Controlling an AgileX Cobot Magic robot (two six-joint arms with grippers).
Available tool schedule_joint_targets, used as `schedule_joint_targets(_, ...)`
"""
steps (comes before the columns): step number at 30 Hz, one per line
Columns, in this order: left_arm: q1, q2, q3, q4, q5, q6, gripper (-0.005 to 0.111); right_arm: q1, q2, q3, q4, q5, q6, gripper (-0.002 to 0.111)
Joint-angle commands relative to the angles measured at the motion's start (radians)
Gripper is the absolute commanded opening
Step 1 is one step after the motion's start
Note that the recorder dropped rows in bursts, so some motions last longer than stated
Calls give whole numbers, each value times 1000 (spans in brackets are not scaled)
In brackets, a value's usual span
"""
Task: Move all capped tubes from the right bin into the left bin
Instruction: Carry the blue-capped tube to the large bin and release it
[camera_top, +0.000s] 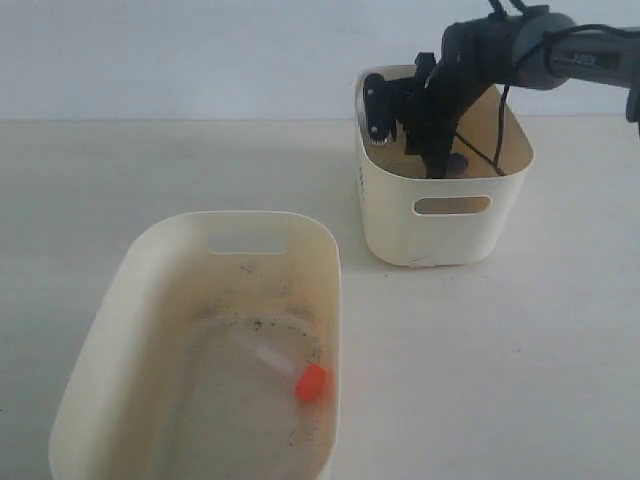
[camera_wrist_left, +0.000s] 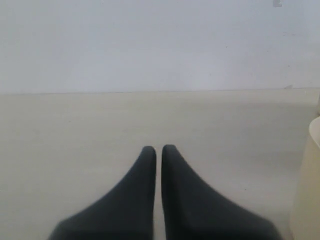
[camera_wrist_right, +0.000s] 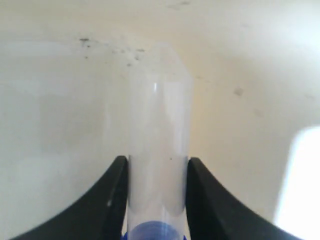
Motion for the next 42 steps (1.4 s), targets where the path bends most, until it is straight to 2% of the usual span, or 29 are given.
schedule_joint_targets(1, 0, 0, -4, -6, -4, -10, 4, 0, -88, 5, -1, 94, 30, 0)
schedule_joint_targets(9, 0, 0, -4, -6, -4, -10, 4, 0, -254, 5, -1, 313, 84, 0)
schedule_joint_targets(14, 0, 0, -4, -6, -4, -10, 4, 0, -381, 5, 87, 449, 290, 0)
schedule_joint_targets(19, 0, 0, -4, -6, -4, -10, 4, 0, -493, 5, 346, 640, 398, 0)
schedule_joint_targets(22, 0, 0, -4, -6, -4, -10, 4, 0, -540, 8, 515, 645, 413, 0)
schedule_joint_targets(28, 0, 0, -4, -6, -4, -10, 4, 32, -600, 36, 704, 645, 750, 0)
schedule_joint_targets(33, 0, 0, -4, -6, -4, -10, 4, 141, -600, 45, 702, 645, 937, 0)
schedule_joint_targets(38, 0, 0, -4, -6, -4, -10, 4, 291, -600, 148, 685, 645, 974, 0)
schedule_joint_targets(42, 0, 0, -4, -6, -4, -10, 4, 396, -600, 269, 576, 645, 986, 0)
